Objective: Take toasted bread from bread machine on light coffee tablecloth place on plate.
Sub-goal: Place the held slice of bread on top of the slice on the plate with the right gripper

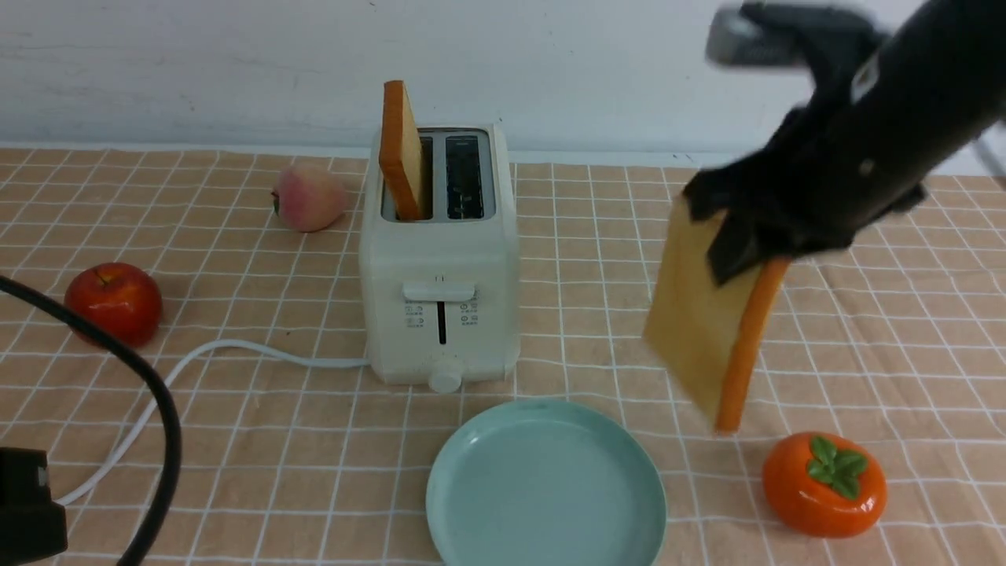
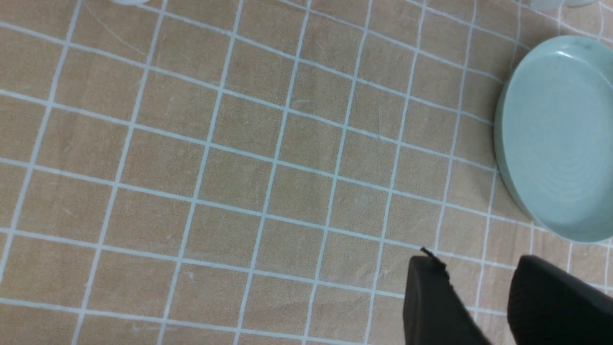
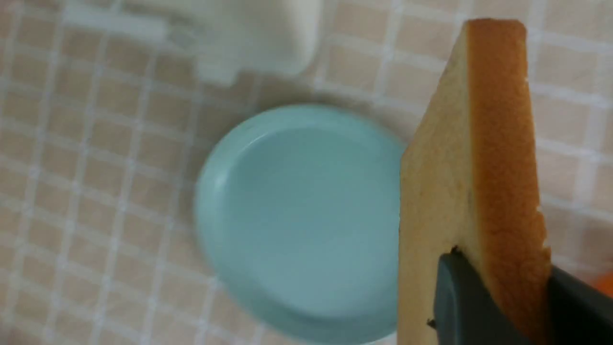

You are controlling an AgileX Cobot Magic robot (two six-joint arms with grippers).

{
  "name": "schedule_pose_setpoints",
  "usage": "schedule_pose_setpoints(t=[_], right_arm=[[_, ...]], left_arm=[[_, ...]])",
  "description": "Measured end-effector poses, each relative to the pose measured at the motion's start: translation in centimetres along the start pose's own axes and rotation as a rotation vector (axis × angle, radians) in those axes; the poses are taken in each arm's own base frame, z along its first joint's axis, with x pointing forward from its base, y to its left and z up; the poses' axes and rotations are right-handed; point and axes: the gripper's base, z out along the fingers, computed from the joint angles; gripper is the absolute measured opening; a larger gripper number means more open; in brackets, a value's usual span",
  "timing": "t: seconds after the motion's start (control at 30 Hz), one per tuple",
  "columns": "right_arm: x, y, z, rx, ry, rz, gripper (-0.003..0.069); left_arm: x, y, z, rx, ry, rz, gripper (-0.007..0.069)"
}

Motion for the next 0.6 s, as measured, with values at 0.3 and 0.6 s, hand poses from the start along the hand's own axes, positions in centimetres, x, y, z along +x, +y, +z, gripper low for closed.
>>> schedule_pose_setpoints(t=[0.3, 0.6], right_arm=[[2.7, 0.3, 8.5, -0.412, 0.049, 0.130, 0.0117], [3.2, -0.6, 10.9, -0.399, 0.067, 0.172, 0.0324]], left_arm=[[0.0, 0.0, 0.0, 0.005, 0.002, -0.003, 0.0238], [0.2, -0.4, 0.0, 0.041, 0.017, -0.022, 0.0238]])
